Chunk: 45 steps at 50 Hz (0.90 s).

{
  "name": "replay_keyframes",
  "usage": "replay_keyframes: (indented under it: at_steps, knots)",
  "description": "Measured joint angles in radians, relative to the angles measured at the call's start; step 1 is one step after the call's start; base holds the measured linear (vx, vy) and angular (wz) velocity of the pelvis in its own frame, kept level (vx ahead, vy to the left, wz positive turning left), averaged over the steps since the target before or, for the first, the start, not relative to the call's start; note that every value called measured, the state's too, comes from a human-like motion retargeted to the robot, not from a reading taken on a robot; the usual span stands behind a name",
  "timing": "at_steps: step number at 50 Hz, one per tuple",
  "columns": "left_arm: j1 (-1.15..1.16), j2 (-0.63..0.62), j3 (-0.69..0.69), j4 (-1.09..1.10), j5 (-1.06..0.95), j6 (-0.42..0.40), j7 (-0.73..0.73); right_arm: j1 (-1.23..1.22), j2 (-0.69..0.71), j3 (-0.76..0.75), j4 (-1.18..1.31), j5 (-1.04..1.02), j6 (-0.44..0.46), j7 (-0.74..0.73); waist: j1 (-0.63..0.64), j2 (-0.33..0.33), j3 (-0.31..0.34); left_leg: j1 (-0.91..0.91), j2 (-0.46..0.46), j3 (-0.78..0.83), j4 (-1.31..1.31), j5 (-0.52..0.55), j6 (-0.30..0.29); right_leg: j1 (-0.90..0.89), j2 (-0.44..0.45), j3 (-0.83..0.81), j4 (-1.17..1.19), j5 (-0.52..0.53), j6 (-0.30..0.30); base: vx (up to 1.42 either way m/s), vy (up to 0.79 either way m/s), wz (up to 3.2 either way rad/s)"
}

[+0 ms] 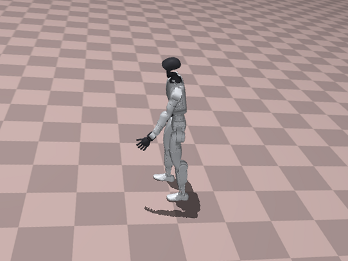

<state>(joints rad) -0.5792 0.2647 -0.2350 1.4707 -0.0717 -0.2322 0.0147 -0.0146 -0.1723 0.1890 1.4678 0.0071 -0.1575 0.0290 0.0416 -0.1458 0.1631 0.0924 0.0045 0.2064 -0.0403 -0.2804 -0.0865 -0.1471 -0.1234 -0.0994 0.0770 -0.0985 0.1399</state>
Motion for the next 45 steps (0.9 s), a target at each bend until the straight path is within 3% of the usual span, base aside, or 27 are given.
replay_keyframes:
  at_steps: [2, 4, 10, 13, 17, 22, 25, 26, 27, 28, 29, 30, 33, 35, 36, 37, 41, 42, 43, 45]
  knots:
    - [-0.083, -0.015, -0.058, -0.049, 0.026, -0.022, 0.003, 0.036, -0.007, 0.001, 0.021, -0.029, -0.001, 0.032, -0.044, 0.012, 0.013, 0.023, -0.012, -0.043, 0.003, -0.014, 0.003, -0.073, -0.013, 0.021, 0.023, 0.083, 0.029, 0.4, -0.02, 1.33]
    - [-0.164, -0.024, -0.101, -0.103, 0.033, -0.013, 0.006, 0.051, -0.02, -0.019, 0.039, -0.068, 0.03, 0.066, -0.096, 0.041, 0.032, 0.045, -0.008, -0.097, 0.0, -0.02, -0.004, -0.061, -0.016, 0.014, -0.102, 0.177, 0.042, 0.43, -0.05, 1.36]
    - [-0.288, -0.049, -0.127, -0.264, -0.056, -0.029, 0.081, 0.047, -0.071, -0.061, 0.06, -0.106, 0.063, 0.062, -0.199, 0.134, 0.051, 0.118, 0.008, -0.202, -0.015, -0.052, -0.018, -0.058, -0.053, -0.09, -0.162, 0.244, 0.052, 0.49, -0.11, 0.93]
    - [-0.243, -0.077, -0.082, -0.348, -0.173, -0.057, 0.106, -0.011, -0.099, -0.058, 0.075, -0.058, 0.059, 0.02, -0.212, 0.18, 0.045, 0.137, 0.015, -0.216, -0.001, -0.043, -0.001, -0.026, -0.057, -0.113, -0.143, 0.19, 0.03, 0.49, -0.17, 0.34]
    - [-0.064, -0.1, -0.019, -0.419, -0.228, -0.051, 0.022, -0.153, -0.124, -0.023, 0.114, -0.003, 0.058, 0.003, -0.185, 0.205, 0.048, 0.145, 0.003, -0.152, 0.057, -0.023, 0.016, 0.013, -0.058, -0.083, -0.088, 0.109, 0.014, 0.5, -0.2, -0.31]
    - [0.239, -0.069, 0.012, -0.314, -0.01, -0.027, -0.032, -0.338, -0.104, -0.013, 0.1, 0.076, 0.002, -0.105, -0.111, 0.158, 0.031, 0.025, -0.039, -0.009, 0.184, -0.095, 0.038, 0.028, -0.095, -0.034, 0.043, -0.007, 0.05, 0.5, -0.14, -0.61]
    - [0.37, -0.045, 0.032, -0.16, 0.005, -0.013, -0.03, -0.462, -0.095, -0.065, 0.045, 0.027, -0.009, -0.183, -0.024, 0.143, 0.027, -0.023, -0.048, 0.039, 0.046, -0.027, 0.069, 0.047, -0.076, 0.02, 0.037, -0.02, 0.064, 0.34, -0.11, 2.38]
    - [0.356, -0.027, -0.076, -0.156, -0.034, -0.049, -0.01, -0.496, -0.12, -0.129, 0.026, 0.07, -0.028, -0.202, -0.272, 0.156, 0.0, -0.194, -0.183, -0.435, 0.077, 0.108, 0.103, 0.228, 0.097, 1.01, 0.002, 0.026, -0.213, -0.16, -0.25, 15.5]
    - [0.36, -0.006, -0.132, -0.131, -0.133, -0.092, 0.006, -0.536, -0.128, -0.154, 0.004, 0.117, -0.051, -0.216, -0.471, 0.176, -0.01, -0.32, -0.273, -0.785, 0.1, 0.207, 0.108, 0.347, 0.235, 1.669, -0.049, 0.098, -0.399, -0.22, -0.57, 16.96]
    - [0.4, 0.024, -0.087, -0.065, -0.349, -0.149, 0.014, -0.587, -0.104, -0.102, -0.023, 0.173, -0.081, -0.216, -0.574, 0.209, 0.012, -0.36, -0.269, -0.885, 0.109, 0.234, 0.056, 0.34, 0.305, 1.669, -0.13, 0.222, -0.401, 0.1, -0.66, 8.15]
    - [0.442, 0.05, -0.094, 0.004, -0.382, -0.177, 0.003, -0.641, -0.085, -0.043, -0.045, 0.2, -0.101, -0.234, -0.62, 0.214, 0.023, -0.392, -0.278, -0.902, 0.11, 0.271, 0.044, 0.339, 0.337, 1.669, -0.158, 0.275, -0.402, 0.31, -0.74, 1.52]
    - [0.486, 0.075, -0.127, 0.074, -0.323, -0.19, -0.018, -0.695, -0.069, 0.019, -0.063, 0.214, -0.115, -0.26, -0.638, 0.207, 0.029, -0.421, -0.294, -0.877, 0.107, 0.313, 0.053, 0.342, 0.35, 1.669, -0.16, 0.292, -0.402, 0.36, -0.59, 0.19]
    - [0.59, 0.12, -0.05, 0.161, -0.382, -0.211, -0.024, -0.776, -0.06, 0.094, -0.138, 0.275, -0.158, -0.32, -0.611, 0.132, 0.029, -0.469, -0.337, -0.742, 0.172, 0.323, 0.07, 0.401, 0.36, 1.669, -0.16, 0.342, -0.402, 0.38, -0.52, -0.29]
    - [0.646, 0.147, 0.028, 0.175, -0.48, -0.238, 0.001, -0.811, -0.057, 0.124, -0.19, 0.278, -0.177, -0.339, -0.542, 0.061, 0.012, -0.438, -0.332, -0.701, 0.125, 0.326, 0.14, 0.439, 0.325, 1.669, -0.16, 0.37, -0.402, 0.45, -0.41, -6.68]
    - [0.711, 0.158, 0.154, 0.186, -0.31, -0.113, 0.007, -0.77, -0.05, 0.131, -0.256, 0.337, -0.19, -0.36, -0.06, -0.03, 0.017, -0.287, -0.127, -0.11, 0.071, 0.213, 0.136, 0.262, 0.074, 0.761, -0.063, 0.081, -0.132, 0.57, -0.16, -19.48]
    - [0.758, 0.17, 0.238, 0.191, -0.224, -0.033, 0.01, -0.739, -0.046, 0.132, -0.31, 0.378, -0.201, -0.378, 0.27, -0.097, 0.022, -0.183, 0.011, 0.284, 0.04, 0.13, 0.128, 0.149, -0.093, 0.156, 0.003, -0.116, 0.046, 0.59, 0.03, -19.02]
    - [0.732, 0.217, 0.231, 0.178, -0.372, -0.08, 0.014, -0.636, -0.037, 0.099, -0.415, 0.48, -0.28, -0.4, 0.318, -0.152, 0.034, -0.133, 0.02, 0.262, 0.083, 0.061, 0.132, 0.19, -0.086, 0.138, 0.054, -0.126, 0.003, 0.5, 0.15, -1.74]
    - [0.705, 0.225, 0.225, 0.181, -0.346, -0.087, 0.023, -0.589, -0.032, 0.089, -0.431, 0.512, -0.303, -0.394, 0.316, -0.154, 0.036, -0.133, 0.034, 0.248, 0.124, 0.034, 0.122, 0.186, -0.077, 0.119, 0.109, -0.132, -0.015, 0.5, 0.15, 1.01]
    - [0.67, 0.231, 0.227, 0.19, -0.277, -0.082, 0.035, -0.53, -0.031, 0.073, -0.443, 0.529, -0.314, -0.379, 0.305, -0.147, 0.04, -0.16, 0.071, 0.237, 0.241, -0.03, 0.075, 0.163, -0.063, 0.093, 0.221, -0.159, -0.035, 0.48, 0.14, 1.13]
    - [0.572, 0.228, 0.179, 0.17, -0.27, -0.094, 0.057, -0.434, -0.012, 0.062, -0.427, 0.518, -0.311, -0.353, 0.303, -0.147, 0.035, -0.112, 0.059, 0.178, 0.134, 0.013, 0.136, 0.135, -0.032, 0.097, 0.263, -0.146, -0.055, 0.44, 0.1, 1.05]
